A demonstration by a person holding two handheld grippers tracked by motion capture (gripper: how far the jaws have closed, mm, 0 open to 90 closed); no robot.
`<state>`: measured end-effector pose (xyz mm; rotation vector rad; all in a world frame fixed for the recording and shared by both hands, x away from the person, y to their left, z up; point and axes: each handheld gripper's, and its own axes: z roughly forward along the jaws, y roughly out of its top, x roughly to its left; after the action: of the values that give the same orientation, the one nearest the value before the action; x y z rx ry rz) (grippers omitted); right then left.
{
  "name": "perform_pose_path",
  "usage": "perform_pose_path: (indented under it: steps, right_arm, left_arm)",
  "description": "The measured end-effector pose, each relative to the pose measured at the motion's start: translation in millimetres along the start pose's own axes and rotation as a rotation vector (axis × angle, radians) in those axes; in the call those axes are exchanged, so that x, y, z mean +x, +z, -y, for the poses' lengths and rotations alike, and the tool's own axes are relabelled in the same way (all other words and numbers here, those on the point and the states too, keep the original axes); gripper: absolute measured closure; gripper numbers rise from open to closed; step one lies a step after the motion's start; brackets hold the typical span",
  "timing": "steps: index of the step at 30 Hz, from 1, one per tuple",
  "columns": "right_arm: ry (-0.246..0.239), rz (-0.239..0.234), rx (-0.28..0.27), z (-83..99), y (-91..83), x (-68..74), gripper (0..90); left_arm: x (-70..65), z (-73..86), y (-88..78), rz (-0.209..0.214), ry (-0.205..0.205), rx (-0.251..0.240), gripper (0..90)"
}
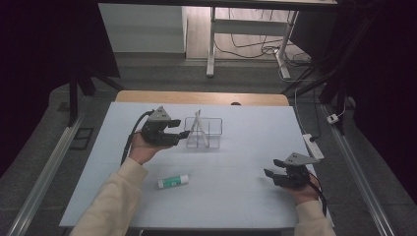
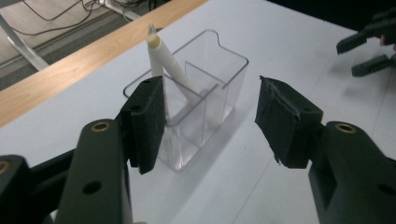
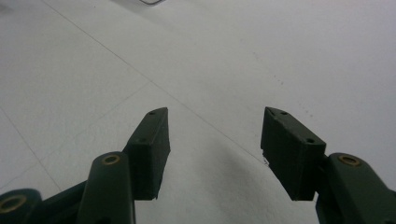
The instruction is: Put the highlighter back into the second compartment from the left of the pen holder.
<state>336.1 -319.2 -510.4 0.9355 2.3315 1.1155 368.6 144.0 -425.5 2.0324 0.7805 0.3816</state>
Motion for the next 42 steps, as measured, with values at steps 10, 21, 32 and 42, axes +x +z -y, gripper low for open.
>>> perform_pose_path:
  steps: [10,21,32,42]
  right_arm:
    - [0.007,-0.001,-0.008,-0.1,-0.5,0.2,41.4]
    - [0.006,-0.003,-0.006,-0.1,-0.6,-0.1,41.4]
    - [0.004,0.000,-0.008,-0.1,-0.8,0.1,41.4]
    - [0.001,-0.001,-0.005,-0.2,-0.8,-0.4,41.4]
  left_arm:
    - [-4.4,19.4,-14.5,0.022,0.016,0.065,42.0]
    - [-9.6,39.9,-27.9,0.026,0.018,0.123,42.2]
    - [-18.6,60.2,-33.0,0.032,0.020,0.171,41.3]
    - [-21.1,68.4,-33.6,0.057,0.023,0.249,39.8]
